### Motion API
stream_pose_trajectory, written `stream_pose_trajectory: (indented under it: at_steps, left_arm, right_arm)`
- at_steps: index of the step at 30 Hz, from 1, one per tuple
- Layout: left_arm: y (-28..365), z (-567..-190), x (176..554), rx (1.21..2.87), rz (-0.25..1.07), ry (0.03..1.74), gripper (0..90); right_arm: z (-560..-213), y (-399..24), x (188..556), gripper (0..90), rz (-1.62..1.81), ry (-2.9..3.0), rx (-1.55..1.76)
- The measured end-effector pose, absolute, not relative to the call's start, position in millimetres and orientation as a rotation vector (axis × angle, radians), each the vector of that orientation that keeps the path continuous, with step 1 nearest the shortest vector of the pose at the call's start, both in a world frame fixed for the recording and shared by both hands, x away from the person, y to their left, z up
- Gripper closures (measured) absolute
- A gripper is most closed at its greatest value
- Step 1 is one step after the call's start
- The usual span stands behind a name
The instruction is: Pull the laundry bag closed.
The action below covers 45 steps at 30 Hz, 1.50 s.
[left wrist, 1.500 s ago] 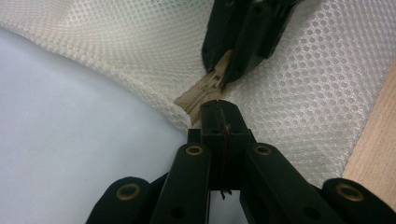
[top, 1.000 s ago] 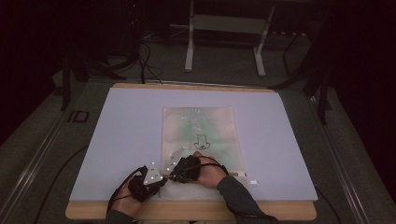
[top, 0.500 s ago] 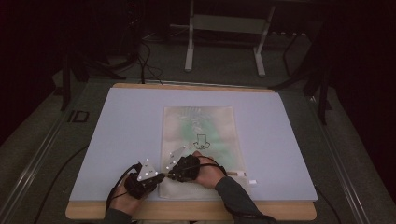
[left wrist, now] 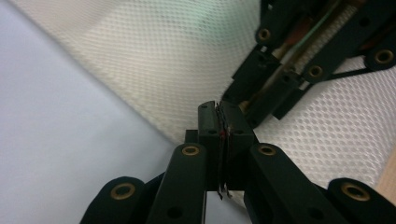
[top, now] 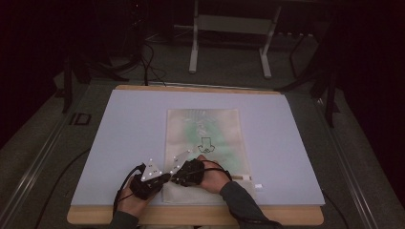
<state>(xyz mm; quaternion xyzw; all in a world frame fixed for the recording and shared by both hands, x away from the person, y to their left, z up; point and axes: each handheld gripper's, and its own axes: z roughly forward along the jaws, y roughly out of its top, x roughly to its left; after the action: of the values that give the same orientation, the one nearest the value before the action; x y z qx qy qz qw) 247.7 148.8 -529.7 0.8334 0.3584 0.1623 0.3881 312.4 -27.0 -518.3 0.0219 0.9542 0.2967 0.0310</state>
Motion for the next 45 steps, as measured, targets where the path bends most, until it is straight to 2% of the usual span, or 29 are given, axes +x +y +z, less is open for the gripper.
stream_pose_trajectory:
  at_steps: [9,20,23,45]
  left_arm:
    - [147,-532,249,2.137,0.409,0.921,86.4]
    - [145,-537,253,2.141,0.385,0.974,89.7]
    - [141,-537,252,2.159,0.427,0.970,89.8]
    - [141,-537,251,2.164,0.438,0.967,89.7]
  right_arm:
    - [-518,-26,312,82.0,0.903,2.938,0.060]
    - [-516,-23,311,82.2,0.856,2.941,0.036]
    - [-514,-22,311,82.3,0.824,2.952,0.030]
    - [-505,-46,315,82.2,0.698,2.999,0.027]
